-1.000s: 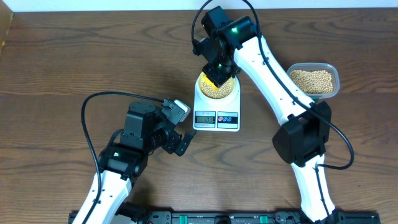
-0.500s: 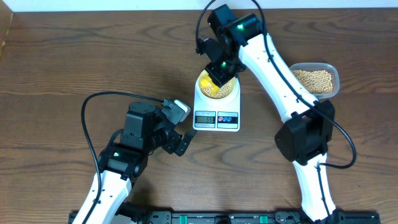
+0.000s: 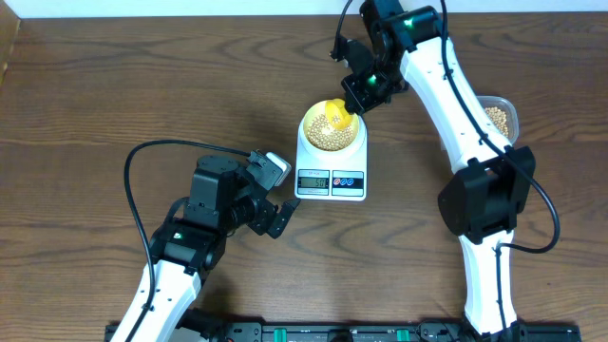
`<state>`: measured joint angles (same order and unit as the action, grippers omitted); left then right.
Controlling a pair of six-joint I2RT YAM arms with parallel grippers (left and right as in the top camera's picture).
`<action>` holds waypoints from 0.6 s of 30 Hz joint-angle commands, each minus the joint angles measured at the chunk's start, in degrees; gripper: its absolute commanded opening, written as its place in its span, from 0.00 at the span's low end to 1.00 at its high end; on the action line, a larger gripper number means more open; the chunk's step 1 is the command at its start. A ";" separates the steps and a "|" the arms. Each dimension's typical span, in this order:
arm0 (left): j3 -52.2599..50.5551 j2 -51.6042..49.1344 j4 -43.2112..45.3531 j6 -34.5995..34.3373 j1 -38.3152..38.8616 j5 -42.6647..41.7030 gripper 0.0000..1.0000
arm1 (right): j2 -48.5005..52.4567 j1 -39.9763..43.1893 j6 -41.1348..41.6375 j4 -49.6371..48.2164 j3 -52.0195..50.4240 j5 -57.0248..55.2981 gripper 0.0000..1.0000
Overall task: Scoop item into bowl and weigh 50g on scale
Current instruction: 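Carry the scoop right to the soybean tub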
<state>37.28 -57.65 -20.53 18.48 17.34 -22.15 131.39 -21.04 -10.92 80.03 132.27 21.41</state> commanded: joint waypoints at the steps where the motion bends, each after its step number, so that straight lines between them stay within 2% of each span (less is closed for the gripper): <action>1: 0.17 -0.07 0.07 0.79 -0.24 0.33 0.98 | -3.50 0.76 0.13 -0.11 0.04 4.37 0.01; 18: 0.17 -0.07 0.04 0.79 -0.24 0.33 0.98 | -6.73 1.62 -1.16 0.81 0.07 8.96 0.01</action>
<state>37.28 -57.65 -20.53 18.48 17.34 -22.15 128.27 -20.32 -11.03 80.77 132.27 27.64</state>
